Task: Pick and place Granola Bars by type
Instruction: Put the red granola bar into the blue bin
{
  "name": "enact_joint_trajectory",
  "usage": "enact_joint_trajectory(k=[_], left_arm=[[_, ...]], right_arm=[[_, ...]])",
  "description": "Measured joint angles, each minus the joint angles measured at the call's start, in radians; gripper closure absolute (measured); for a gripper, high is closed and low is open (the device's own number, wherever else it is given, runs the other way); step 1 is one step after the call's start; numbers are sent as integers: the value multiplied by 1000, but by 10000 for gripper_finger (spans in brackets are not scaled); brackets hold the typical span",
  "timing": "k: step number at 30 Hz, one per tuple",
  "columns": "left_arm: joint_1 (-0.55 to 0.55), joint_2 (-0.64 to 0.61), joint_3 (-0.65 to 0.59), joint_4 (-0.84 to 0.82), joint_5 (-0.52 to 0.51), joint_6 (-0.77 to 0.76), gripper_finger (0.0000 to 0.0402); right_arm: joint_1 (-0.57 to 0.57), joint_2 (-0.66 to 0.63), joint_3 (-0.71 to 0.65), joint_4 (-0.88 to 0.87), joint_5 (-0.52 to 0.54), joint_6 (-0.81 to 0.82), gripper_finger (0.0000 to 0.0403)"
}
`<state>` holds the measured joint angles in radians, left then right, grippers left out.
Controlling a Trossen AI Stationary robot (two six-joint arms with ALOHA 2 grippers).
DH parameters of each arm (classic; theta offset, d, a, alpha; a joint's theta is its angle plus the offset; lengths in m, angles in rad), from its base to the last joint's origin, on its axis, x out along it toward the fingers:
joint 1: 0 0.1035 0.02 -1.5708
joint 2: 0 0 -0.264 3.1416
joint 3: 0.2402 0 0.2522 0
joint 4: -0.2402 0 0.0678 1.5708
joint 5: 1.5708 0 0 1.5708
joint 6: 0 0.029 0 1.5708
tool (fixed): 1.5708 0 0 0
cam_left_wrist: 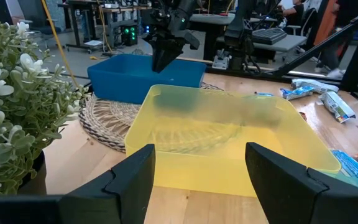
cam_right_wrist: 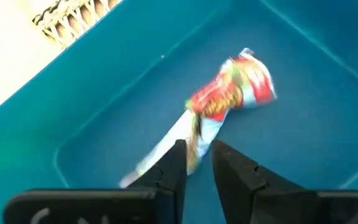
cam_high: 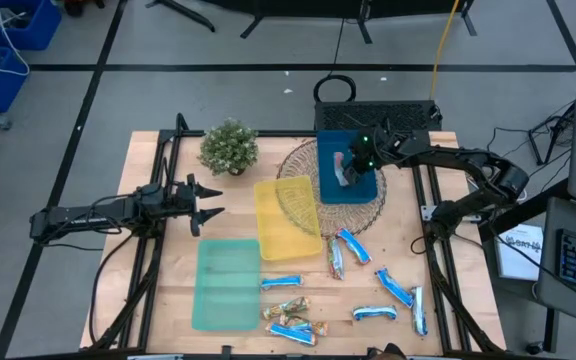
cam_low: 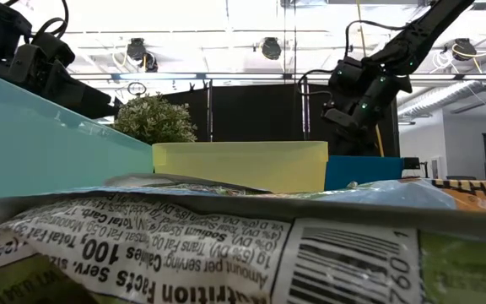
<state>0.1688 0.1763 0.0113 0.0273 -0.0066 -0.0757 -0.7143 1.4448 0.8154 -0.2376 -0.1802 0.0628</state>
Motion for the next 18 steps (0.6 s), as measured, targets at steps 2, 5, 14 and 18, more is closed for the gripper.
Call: enact_joint_trajectory(k=[2,5,14,18], left_arm=[[0,0,0,0,0,0,146],[0,0,0,0,0,0,146],[0,0,0,0,1,0,146],[0,0,0,0,4,0,146]], right_arm=[[0,0,0,10,0,0,312],[0,-3,0,23,0,-3,296],[35,-211,-87,25,-3,4,286],[72,-375,-211,62,-3,35,288]])
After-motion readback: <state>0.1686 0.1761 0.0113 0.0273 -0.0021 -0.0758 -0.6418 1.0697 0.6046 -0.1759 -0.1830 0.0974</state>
